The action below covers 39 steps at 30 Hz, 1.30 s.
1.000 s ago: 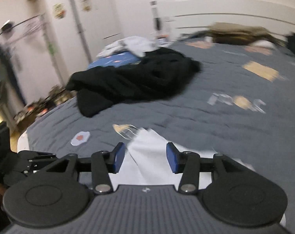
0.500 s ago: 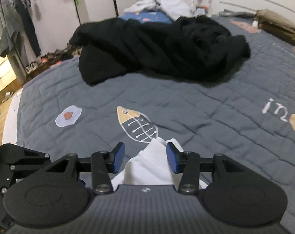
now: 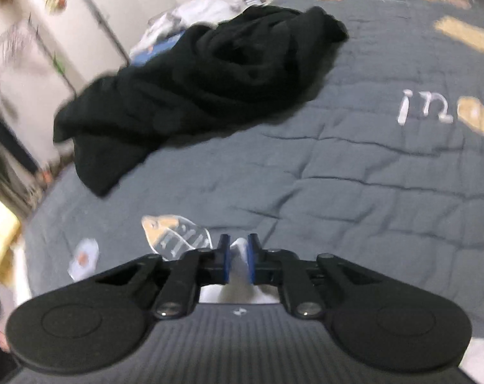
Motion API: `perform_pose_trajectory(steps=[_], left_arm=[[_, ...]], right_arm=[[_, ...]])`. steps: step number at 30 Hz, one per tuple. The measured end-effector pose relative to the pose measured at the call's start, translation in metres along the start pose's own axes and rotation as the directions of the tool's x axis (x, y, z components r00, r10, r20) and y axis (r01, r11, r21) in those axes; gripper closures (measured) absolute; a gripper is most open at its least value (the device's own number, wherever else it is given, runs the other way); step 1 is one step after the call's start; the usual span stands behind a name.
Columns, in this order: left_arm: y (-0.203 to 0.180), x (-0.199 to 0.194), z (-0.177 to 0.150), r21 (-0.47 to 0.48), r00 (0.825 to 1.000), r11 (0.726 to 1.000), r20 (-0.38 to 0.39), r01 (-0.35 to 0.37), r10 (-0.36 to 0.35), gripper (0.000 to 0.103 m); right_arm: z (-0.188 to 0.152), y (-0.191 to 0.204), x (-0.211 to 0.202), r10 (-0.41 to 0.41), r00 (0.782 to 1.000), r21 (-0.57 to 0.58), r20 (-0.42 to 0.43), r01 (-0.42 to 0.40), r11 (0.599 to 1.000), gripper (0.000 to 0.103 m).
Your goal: Fold clothes
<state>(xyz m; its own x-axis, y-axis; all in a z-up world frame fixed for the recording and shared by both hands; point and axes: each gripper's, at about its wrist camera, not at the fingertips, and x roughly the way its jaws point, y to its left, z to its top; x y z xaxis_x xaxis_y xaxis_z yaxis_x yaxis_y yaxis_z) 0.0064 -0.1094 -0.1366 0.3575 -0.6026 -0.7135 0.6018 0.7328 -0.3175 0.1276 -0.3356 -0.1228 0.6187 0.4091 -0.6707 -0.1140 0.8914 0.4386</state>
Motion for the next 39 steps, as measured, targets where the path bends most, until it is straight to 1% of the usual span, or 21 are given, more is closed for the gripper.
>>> perform_pose_trajectory(steps=[2,4,7,9,10,11,12,13,15,16,17,20,26,30,33,34,35,36,37,39], left_arm=[[0.000,-0.003,-0.001,-0.004,1.000,1.000,0.001,0.003,-0.003,0.046],[0.002,-0.008,0.001,-0.019,1.000,1.000,0.021,0.001,0.000,0.046],[0.005,-0.012,0.004,-0.043,0.999,0.999,0.045,0.010,-0.008,0.046],[0.004,-0.015,0.005,-0.043,0.998,0.999,0.061,0.017,-0.015,0.046],[0.004,-0.016,0.006,-0.042,0.997,0.999,0.069,0.021,-0.018,0.046],[0.003,-0.016,0.007,-0.042,0.997,0.999,0.075,0.026,-0.023,0.046],[0.003,-0.017,0.007,-0.042,0.996,0.999,0.081,0.032,-0.028,0.046],[0.002,-0.019,0.008,-0.043,0.996,0.998,0.087,0.037,-0.034,0.046],[-0.001,-0.020,0.009,-0.040,0.994,0.998,0.099,0.048,-0.044,0.046],[-0.003,-0.021,0.009,-0.036,0.993,0.998,0.104,0.051,-0.047,0.046],[-0.005,-0.021,0.010,-0.031,0.993,0.998,0.108,0.050,-0.046,0.046],[-0.011,-0.019,0.011,-0.020,0.993,0.999,0.113,0.049,-0.046,0.045],[-0.023,-0.016,0.012,0.008,0.991,0.998,0.118,0.061,-0.061,0.043],[-0.027,-0.015,0.011,0.018,0.990,0.998,0.128,0.063,-0.065,0.042],[-0.029,-0.013,0.011,0.020,0.989,0.998,0.131,0.065,-0.067,0.042],[-0.029,-0.013,0.011,0.021,0.989,0.998,0.131,0.064,-0.066,0.042],[-0.029,-0.012,0.011,0.022,0.989,0.998,0.131,0.061,-0.063,0.042],[-0.030,-0.012,0.011,0.023,0.989,0.998,0.131,0.060,-0.063,0.042],[-0.030,-0.012,0.011,0.024,0.989,0.998,0.132,0.062,-0.064,0.042],[-0.030,-0.013,0.012,0.023,0.988,0.998,0.140,0.063,-0.066,0.042]], right_arm=[[0.004,-0.008,-0.009,0.023,1.000,0.031,0.010,-0.023,0.999,0.098],[0.007,-0.008,-0.027,0.026,0.999,0.004,0.037,-0.026,1.000,0.097],[-0.001,-0.008,-0.063,-0.032,0.998,-0.068,0.062,0.036,0.997,0.094],[-0.013,-0.015,-0.088,-0.060,0.996,-0.097,0.068,0.067,0.993,0.083],[-0.021,-0.021,-0.101,-0.079,0.993,-0.089,0.086,0.087,0.992,0.078],[-0.030,-0.028,-0.115,-0.100,0.989,-0.071,0.111,0.108,0.992,0.069],[-0.039,-0.035,-0.128,-0.121,0.983,-0.052,0.135,0.129,0.990,0.064],[-0.048,-0.042,-0.142,-0.143,0.977,-0.033,0.158,0.149,0.988,0.063],[-0.065,-0.056,-0.164,-0.198,0.963,0.041,0.184,0.193,0.980,0.058],[-0.073,-0.062,-0.175,-0.226,0.955,0.081,0.193,0.214,0.973,0.057],[-0.082,-0.069,-0.183,-0.240,0.950,0.129,0.200,0.217,0.968,0.056],[-0.104,-0.086,-0.193,-0.211,0.959,0.230,0.189,0.166,0.959,0.055],[-0.123,-0.094,-0.169,-0.224,0.960,0.257,0.168,0.177,0.950,0.054],[-0.128,-0.096,-0.153,-0.170,0.971,0.309,0.170,0.111,0.945,0.054],[-0.127,-0.090,-0.143,-0.195,0.970,0.290,0.146,0.146,0.946,0.055],[-0.128,-0.091,-0.142,-0.195,0.970,0.299,0.147,0.144,0.943,0.056],[-0.129,-0.093,-0.141,-0.191,0.970,0.315,0.151,0.136,0.939,0.061],[-0.130,-0.095,-0.141,-0.187,0.970,0.331,0.155,0.127,0.935,0.072],[-0.130,-0.098,-0.143,-0.173,0.971,0.357,0.166,0.104,0.928,0.079],[-0.130,-0.101,-0.153,-0.132,0.970,0.399,0.205,0.040,0.916,0.088]])
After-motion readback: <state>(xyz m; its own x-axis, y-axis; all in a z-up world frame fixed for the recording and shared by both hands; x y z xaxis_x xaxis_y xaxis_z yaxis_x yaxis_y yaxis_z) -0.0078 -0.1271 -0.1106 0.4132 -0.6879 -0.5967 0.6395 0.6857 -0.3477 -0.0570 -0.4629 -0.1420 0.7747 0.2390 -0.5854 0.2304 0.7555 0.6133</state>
